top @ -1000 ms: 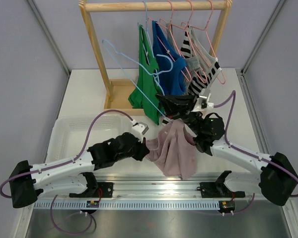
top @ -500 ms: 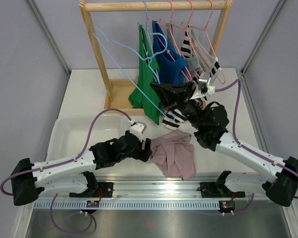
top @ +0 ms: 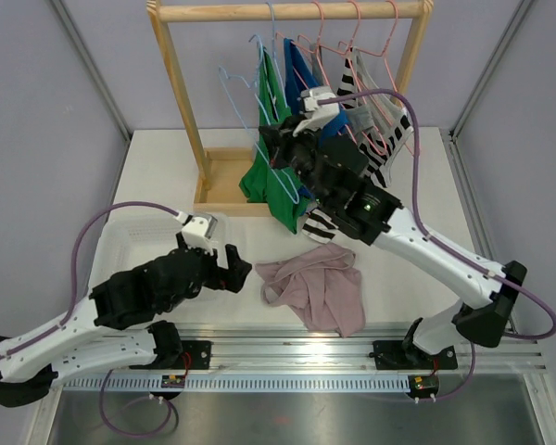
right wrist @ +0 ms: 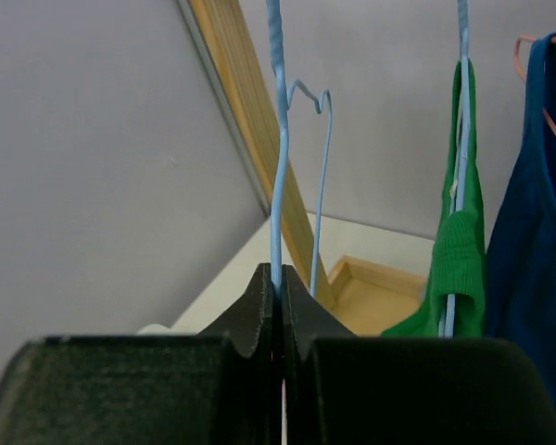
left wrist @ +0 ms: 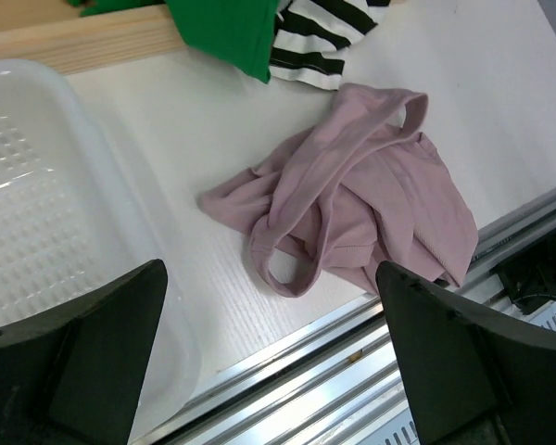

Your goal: Remove the tank top from the hanger

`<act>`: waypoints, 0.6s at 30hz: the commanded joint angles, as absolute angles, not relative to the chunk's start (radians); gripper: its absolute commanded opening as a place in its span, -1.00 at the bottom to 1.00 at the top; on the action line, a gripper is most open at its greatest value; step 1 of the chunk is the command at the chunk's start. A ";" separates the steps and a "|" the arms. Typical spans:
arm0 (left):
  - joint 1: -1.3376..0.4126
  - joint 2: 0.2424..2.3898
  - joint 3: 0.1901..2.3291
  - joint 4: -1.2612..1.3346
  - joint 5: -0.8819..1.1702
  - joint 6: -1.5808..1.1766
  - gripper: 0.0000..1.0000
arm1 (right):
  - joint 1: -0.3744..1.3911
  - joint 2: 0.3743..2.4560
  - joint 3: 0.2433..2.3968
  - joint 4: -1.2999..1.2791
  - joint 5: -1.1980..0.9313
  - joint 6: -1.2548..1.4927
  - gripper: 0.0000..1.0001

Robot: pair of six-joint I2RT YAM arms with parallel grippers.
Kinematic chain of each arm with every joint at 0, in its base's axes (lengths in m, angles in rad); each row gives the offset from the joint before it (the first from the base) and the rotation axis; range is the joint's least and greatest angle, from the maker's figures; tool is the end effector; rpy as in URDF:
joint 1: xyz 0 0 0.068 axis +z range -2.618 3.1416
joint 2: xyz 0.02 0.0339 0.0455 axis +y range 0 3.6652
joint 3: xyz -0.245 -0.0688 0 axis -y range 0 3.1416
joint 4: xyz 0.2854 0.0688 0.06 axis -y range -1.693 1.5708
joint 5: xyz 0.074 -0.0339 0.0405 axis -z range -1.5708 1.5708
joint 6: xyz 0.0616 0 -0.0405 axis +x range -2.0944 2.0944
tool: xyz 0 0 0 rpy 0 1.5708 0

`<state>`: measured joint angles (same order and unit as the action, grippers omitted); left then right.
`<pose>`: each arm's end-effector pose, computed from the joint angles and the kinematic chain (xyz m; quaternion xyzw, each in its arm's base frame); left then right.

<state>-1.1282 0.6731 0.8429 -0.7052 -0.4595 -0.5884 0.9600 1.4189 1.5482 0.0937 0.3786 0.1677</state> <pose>0.1149 -0.1787 0.3077 0.1170 0.8455 -0.2353 0.4648 0.2401 0.3033 0.4810 -0.1008 0.6222 0.3109 0.7114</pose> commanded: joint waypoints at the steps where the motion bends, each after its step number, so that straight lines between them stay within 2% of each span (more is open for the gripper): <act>1: -1.134 0.631 0.923 -0.859 -0.557 -0.632 0.98 | 0.973 1.523 1.716 -0.060 0.526 0.098 -1.00; 9: -1.134 0.557 0.924 -0.924 -0.591 -0.621 0.98 | 0.969 1.793 2.110 -0.104 0.633 -0.064 -1.00; 18: -1.132 0.531 0.904 -0.900 -0.580 -0.615 0.98 | 0.874 2.097 2.604 -0.320 0.555 -0.029 -1.00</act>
